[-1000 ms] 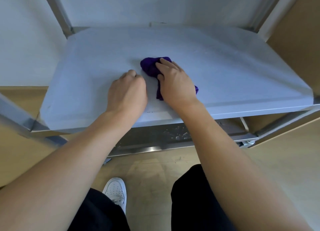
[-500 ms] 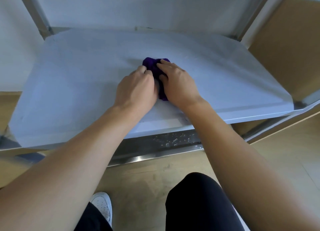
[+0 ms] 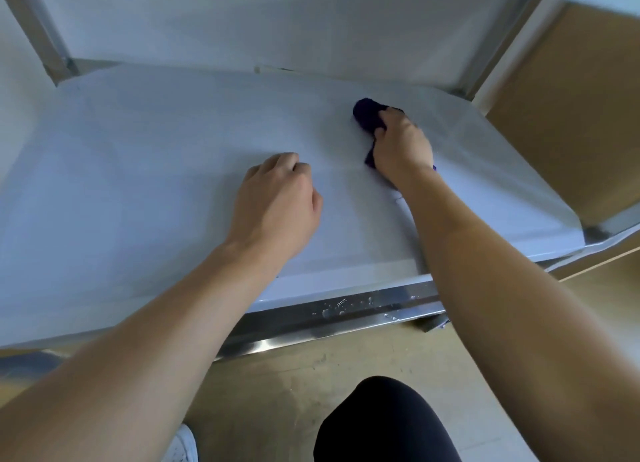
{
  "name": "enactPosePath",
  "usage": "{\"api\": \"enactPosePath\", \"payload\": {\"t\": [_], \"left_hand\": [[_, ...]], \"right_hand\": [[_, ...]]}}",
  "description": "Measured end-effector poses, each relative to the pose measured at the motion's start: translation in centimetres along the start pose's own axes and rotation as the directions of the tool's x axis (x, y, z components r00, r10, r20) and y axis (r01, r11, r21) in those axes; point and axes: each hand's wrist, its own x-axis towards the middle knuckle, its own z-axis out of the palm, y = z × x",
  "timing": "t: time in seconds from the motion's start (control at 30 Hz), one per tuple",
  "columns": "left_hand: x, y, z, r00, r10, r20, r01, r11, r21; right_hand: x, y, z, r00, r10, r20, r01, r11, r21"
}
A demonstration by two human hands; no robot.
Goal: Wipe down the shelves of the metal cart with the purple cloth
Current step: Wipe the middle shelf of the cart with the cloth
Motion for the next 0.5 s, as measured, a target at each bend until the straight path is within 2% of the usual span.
{"api": "enactPosePath", "payload": {"t": [0.07, 0.17, 0.23, 0.37, 0.43, 0.5], "left_hand": [[0.0, 0.2, -0.1, 1.0, -0.009, -0.001, 0.009, 1.0, 0.005], [0.0, 0.3, -0.3, 1.0, -0.014, 0.001, 0.014, 1.0, 0.018], [0.1, 0.2, -0.2, 1.0, -0.021, 0.001, 0.021, 1.0, 0.011], [0.1, 0.1, 0.0, 0.999, -0.031, -0.006, 0.031, 0.999, -0.017], [0.1, 0.1, 0.1, 1.0, -0.03, -0.002, 0.03, 0.999, -0.019], [0.2, 0.1, 0.1, 0.999, -0.032, 0.003, 0.032, 0.999, -0.01]], "right_hand": [[-0.4, -1.9, 0.7, 0.993, -0.112, 0.028, 0.112, 0.994, -0.014], [-1.2, -5.4, 1.8, 0.931, -0.343, 0.123, 0.345, 0.939, 0.004], [-1.4, -6.4, 2.3, 0.908, -0.403, 0.112, 0.4, 0.915, 0.048], [-0.2, -3.2, 1.3, 0.932, -0.349, 0.098, 0.339, 0.935, 0.104], [1.1, -0.2, 0.2, 0.971, -0.232, 0.061, 0.229, 0.972, 0.055], [1.9, 2.4, -0.5, 0.999, -0.051, -0.001, 0.051, 0.999, 0.016]]}}
